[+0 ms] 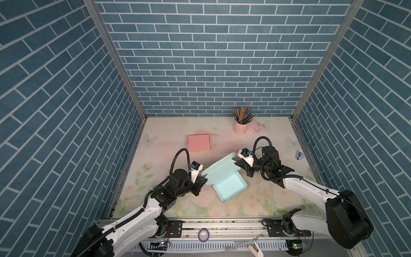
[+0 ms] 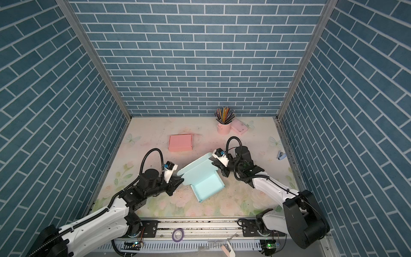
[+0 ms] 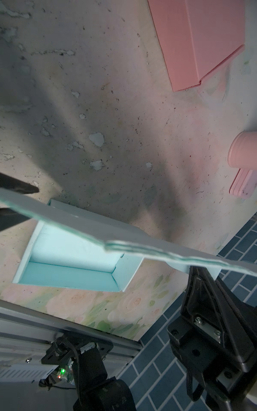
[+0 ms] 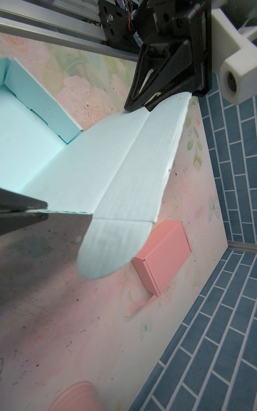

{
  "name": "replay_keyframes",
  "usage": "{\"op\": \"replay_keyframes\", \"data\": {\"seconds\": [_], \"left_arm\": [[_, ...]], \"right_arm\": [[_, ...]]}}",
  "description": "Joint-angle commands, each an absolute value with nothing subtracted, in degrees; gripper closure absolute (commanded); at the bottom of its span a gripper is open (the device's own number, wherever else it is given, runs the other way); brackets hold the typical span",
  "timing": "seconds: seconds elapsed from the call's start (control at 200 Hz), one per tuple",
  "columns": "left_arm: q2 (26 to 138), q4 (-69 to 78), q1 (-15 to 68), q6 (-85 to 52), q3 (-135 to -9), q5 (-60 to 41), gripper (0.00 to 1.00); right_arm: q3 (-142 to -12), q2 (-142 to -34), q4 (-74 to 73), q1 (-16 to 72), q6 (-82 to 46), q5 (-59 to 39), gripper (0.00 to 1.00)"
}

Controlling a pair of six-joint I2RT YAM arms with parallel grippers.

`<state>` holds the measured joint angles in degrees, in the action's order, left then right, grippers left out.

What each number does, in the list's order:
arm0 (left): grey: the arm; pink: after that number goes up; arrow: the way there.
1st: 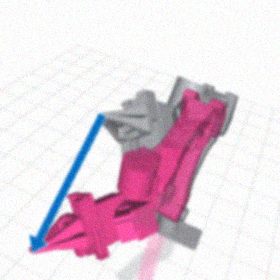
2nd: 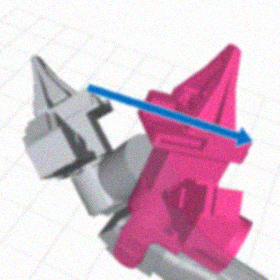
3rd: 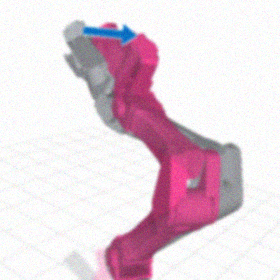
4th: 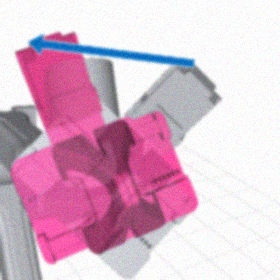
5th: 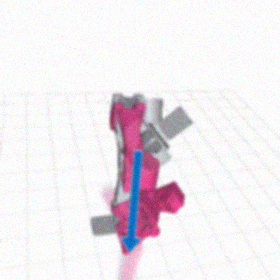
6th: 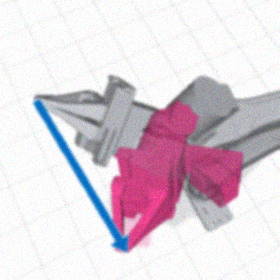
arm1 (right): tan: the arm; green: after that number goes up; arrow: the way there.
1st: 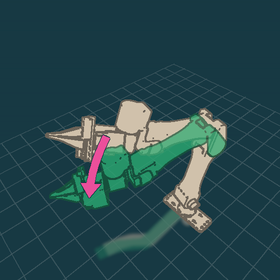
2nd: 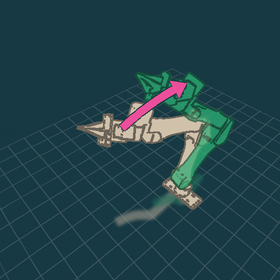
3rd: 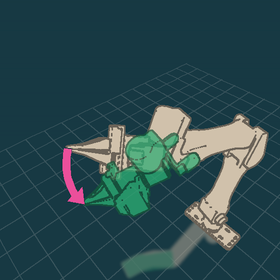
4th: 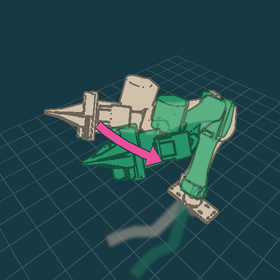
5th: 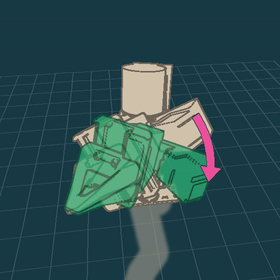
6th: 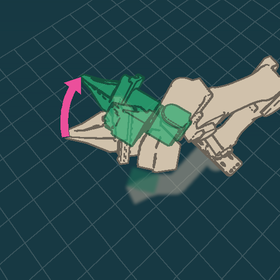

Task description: Fold the paper box

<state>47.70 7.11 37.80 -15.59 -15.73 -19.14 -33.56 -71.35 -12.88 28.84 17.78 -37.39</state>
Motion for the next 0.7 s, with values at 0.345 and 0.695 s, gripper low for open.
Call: {"op": "replay_keyframes", "data": {"seconds": [0.345, 0.695], "left_arm": [[48.22, 1.29, 37.90, -15.98, -24.18, -15.22, 1.00], [53.45, 1.33, 37.92, -13.98, -28.50, -12.51, 1.00]], "right_arm": [[-33.54, -71.37, -13.65, 28.74, 16.07, -38.98, 0.93], [-35.09, -73.30, -14.35, 29.48, 12.20, -35.06, 0.86]]}}
